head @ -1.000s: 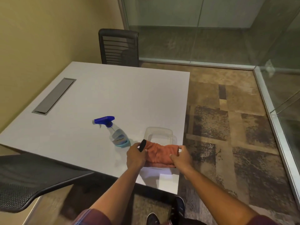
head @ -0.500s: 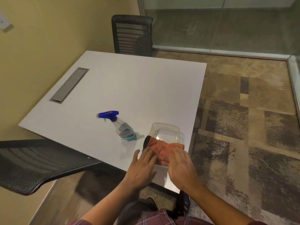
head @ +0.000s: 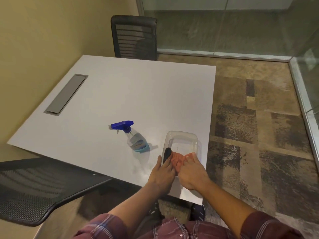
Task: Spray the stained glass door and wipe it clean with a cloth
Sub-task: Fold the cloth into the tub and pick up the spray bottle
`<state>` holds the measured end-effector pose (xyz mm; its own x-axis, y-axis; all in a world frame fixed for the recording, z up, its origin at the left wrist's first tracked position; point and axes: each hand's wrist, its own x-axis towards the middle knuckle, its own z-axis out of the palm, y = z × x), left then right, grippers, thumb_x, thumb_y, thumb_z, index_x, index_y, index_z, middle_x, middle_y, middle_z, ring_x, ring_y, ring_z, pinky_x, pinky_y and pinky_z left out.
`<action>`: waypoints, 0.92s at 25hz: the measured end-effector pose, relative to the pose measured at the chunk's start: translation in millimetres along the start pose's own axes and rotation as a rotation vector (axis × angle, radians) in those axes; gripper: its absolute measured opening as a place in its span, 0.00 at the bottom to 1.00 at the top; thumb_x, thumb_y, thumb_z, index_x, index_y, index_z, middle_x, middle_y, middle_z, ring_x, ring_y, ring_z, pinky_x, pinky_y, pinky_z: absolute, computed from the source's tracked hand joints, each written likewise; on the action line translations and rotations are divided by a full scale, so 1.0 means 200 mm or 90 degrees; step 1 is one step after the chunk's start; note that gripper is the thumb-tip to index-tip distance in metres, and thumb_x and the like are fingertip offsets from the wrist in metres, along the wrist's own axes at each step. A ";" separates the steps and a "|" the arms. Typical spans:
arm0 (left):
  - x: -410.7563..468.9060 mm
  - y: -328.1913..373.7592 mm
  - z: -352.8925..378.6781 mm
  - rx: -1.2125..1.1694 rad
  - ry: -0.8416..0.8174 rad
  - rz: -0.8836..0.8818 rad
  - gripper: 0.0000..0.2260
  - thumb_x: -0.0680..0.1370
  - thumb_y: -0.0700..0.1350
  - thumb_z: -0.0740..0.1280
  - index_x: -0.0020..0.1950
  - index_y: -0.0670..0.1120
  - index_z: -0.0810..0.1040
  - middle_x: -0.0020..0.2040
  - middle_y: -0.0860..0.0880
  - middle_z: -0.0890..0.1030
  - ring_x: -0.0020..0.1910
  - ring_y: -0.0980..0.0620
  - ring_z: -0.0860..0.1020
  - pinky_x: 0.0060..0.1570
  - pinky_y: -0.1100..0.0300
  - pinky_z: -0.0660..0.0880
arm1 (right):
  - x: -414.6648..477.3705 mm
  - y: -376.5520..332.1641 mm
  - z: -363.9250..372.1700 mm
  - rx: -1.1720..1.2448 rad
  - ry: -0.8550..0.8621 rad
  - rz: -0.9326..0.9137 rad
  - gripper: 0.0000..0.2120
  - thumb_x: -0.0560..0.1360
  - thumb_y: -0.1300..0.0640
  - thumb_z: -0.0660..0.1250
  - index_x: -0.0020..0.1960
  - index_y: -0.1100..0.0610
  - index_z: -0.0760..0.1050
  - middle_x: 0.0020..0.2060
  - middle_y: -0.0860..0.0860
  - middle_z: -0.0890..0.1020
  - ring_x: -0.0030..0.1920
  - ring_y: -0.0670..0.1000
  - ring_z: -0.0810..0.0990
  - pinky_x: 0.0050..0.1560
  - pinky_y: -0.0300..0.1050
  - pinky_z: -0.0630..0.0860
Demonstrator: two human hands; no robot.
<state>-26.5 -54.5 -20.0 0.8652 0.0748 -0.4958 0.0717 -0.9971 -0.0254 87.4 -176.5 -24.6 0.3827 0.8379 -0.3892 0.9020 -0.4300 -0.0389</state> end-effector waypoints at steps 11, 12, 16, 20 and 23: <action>0.06 -0.15 0.01 -0.137 -0.014 0.040 0.26 0.86 0.52 0.66 0.84 0.48 0.67 0.88 0.46 0.62 0.90 0.43 0.51 0.86 0.30 0.41 | 0.04 -0.01 0.00 0.037 0.007 0.024 0.19 0.86 0.48 0.56 0.66 0.53 0.81 0.62 0.53 0.84 0.69 0.58 0.74 0.83 0.61 0.57; 0.03 -0.17 0.00 -0.198 0.005 0.051 0.26 0.87 0.55 0.64 0.85 0.51 0.66 0.88 0.47 0.62 0.90 0.44 0.52 0.87 0.32 0.41 | 0.02 0.00 0.00 0.064 0.037 0.022 0.17 0.86 0.49 0.56 0.63 0.52 0.82 0.60 0.51 0.85 0.67 0.56 0.75 0.81 0.58 0.60; -0.16 -0.28 0.00 -0.497 0.171 -0.039 0.31 0.83 0.66 0.56 0.84 0.55 0.67 0.87 0.52 0.66 0.88 0.50 0.61 0.88 0.41 0.54 | -0.02 0.00 0.03 0.297 0.191 0.143 0.13 0.86 0.50 0.62 0.67 0.52 0.78 0.66 0.49 0.83 0.69 0.53 0.77 0.80 0.56 0.68; -0.30 -0.38 0.03 -0.676 0.263 -0.229 0.25 0.87 0.59 0.64 0.81 0.50 0.71 0.83 0.49 0.72 0.83 0.47 0.68 0.85 0.42 0.63 | 0.05 -0.04 0.00 0.398 0.202 0.241 0.32 0.86 0.44 0.63 0.85 0.54 0.59 0.84 0.52 0.66 0.84 0.55 0.64 0.83 0.53 0.59; -0.33 -0.48 0.06 -0.707 0.340 -0.360 0.20 0.86 0.48 0.69 0.77 0.45 0.74 0.78 0.44 0.75 0.78 0.42 0.72 0.81 0.41 0.68 | 0.16 -0.11 -0.07 0.420 0.205 0.234 0.33 0.85 0.40 0.63 0.85 0.50 0.58 0.85 0.50 0.65 0.84 0.54 0.64 0.83 0.54 0.60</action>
<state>-97.2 36.9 5.2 0.6511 0.7168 -0.2497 0.6180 -0.3096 0.7227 82.5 -136.4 -23.8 0.7599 0.6176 -0.2028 0.4435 -0.7207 -0.5328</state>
